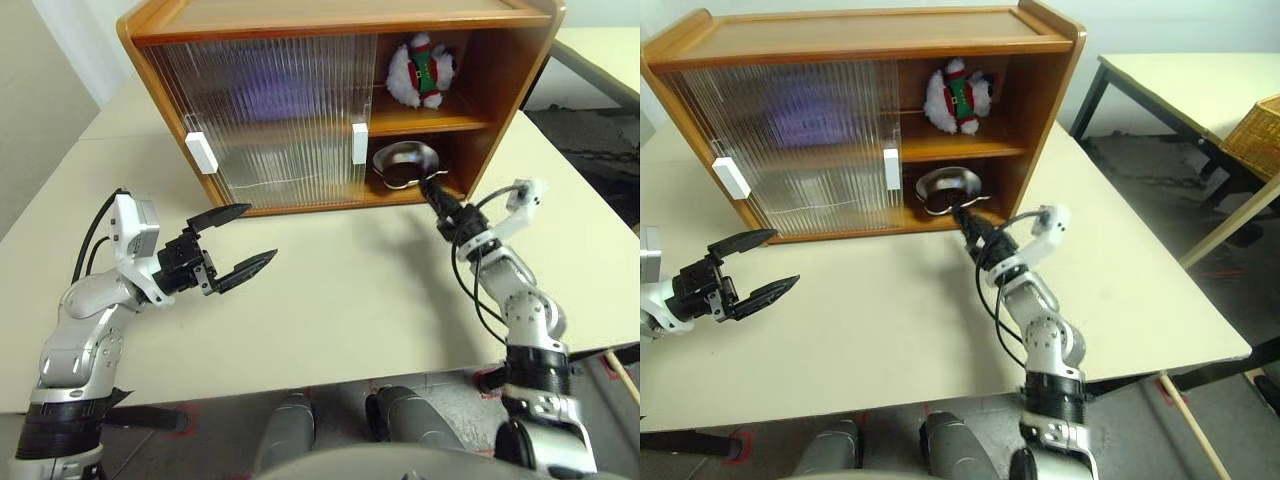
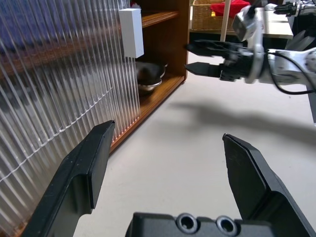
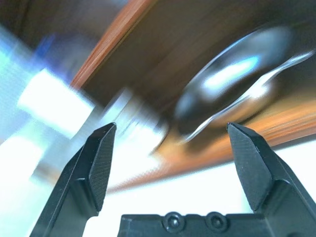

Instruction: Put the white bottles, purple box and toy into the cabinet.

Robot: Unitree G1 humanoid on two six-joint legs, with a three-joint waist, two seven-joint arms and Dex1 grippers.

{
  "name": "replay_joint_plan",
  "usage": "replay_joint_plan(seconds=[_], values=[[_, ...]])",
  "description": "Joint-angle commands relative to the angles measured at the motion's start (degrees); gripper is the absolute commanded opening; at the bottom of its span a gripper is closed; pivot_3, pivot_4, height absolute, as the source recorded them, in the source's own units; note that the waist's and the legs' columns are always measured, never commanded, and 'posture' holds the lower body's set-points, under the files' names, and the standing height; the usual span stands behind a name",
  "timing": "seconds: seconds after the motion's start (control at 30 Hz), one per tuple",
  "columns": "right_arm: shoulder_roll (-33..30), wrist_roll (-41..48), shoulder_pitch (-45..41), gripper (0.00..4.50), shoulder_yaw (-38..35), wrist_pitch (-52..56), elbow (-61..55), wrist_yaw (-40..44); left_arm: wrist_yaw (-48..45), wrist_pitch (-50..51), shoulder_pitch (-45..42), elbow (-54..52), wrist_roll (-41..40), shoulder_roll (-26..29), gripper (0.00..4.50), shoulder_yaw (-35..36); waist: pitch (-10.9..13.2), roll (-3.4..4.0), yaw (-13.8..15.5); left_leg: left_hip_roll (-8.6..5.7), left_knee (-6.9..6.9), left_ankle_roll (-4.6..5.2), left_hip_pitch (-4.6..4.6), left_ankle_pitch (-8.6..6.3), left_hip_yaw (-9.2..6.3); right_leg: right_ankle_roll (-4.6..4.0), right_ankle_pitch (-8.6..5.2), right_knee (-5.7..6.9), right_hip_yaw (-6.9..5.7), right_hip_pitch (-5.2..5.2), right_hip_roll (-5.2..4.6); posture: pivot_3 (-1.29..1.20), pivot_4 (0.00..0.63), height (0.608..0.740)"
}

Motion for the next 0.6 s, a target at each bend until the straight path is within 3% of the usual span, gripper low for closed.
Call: replay_joint_plan(seconds=[0.03,0.2,0.33,0.6], values=[[-5.75,-3.65,5.21,3.53,7.01,-0.21,-4.52,12.29,-0.40,-0.69,0.79,0.26,0.56,0.03,4.50,0.28,-0.01,-0.04,0.17,-0.07,0.01,-0.02,0.01,0.01,0.00,0.27,-0.21,0.00,-0.01,0.08,0.02,-0.02,0.067,0.740],[-7.68,-7.07,6.47,1.62,10.88,-6.92,-5.91,21.43,-0.89,-1.31,1.75,0.74,0.48,0.48,4.50,1.26,-0.01,-0.10,0.34,-0.11,0.04,-0.05,0.02,0.03,0.11,0.43,-0.33,0.00,0.00,0.15,0.06,-0.01,0.060,0.740],[-5.11,-8.46,2.85,0.11,13.66,-8.95,-6.50,22.60,-0.73,-1.49,2.76,0.23,0.34,0.79,4.50,2.50,-0.06,-0.24,0.24,-0.04,0.08,-0.04,0.14,0.05,0.26,0.50,-0.28,0.00,0.00,0.19,0.16,0.01,0.056,0.740],[0.57,-14.13,-5.19,0.02,17.44,-8.85,-2.03,17.45,-0.31,-2.00,4.44,-0.31,0.41,0.87,4.50,4.04,-0.19,-0.45,1.04,0.07,0.08,0.00,0.38,0.11,-0.05,0.30,-0.15,0.01,-0.05,0.40,0.29,0.03,0.045,0.740]])
